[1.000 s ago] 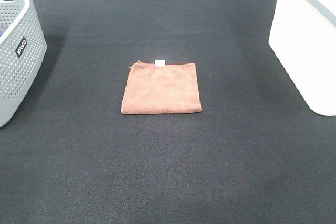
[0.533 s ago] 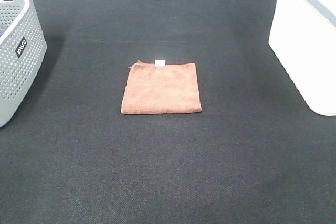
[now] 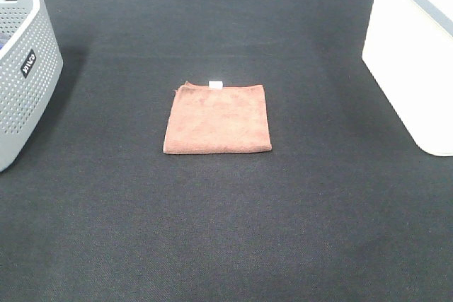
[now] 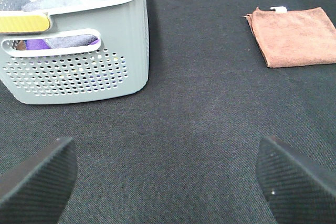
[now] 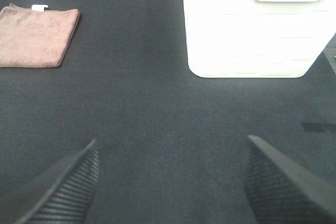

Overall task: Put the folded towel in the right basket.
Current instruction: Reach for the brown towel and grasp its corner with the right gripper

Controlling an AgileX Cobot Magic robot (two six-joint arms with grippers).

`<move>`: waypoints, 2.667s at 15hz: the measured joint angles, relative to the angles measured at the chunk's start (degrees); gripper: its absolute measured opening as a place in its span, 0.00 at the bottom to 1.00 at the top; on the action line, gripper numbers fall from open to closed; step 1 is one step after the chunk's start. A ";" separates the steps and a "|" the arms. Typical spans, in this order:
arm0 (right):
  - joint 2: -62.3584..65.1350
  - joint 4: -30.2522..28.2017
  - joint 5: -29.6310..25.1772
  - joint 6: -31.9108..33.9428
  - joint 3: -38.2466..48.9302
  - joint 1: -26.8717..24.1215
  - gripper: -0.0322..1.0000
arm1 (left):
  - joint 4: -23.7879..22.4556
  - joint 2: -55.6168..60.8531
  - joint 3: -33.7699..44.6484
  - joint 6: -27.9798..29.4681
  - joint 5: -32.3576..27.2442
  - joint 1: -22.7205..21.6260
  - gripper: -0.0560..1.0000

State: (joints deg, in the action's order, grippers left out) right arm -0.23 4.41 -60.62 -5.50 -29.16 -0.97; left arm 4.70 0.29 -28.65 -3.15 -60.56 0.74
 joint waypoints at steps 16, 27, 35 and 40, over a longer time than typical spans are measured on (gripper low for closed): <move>-70.59 0.92 2.75 0.00 -44.12 0.00 0.72 | 0.00 0.00 0.00 0.00 0.00 0.00 0.88; -94.19 3.67 -3.67 -0.06 -60.85 12.43 0.72 | 0.00 0.00 0.00 0.00 0.00 0.00 0.88; -110.52 16.50 2.92 -2.75 -60.85 18.39 0.72 | 0.00 0.00 0.00 0.00 0.00 0.00 0.88; -121.75 27.22 2.06 -6.99 -67.55 16.50 0.72 | 0.00 0.00 0.00 0.00 0.00 0.00 0.88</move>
State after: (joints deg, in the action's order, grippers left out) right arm -121.98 31.63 -58.56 -12.49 -96.72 15.53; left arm 4.70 0.29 -28.65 -3.15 -60.56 0.74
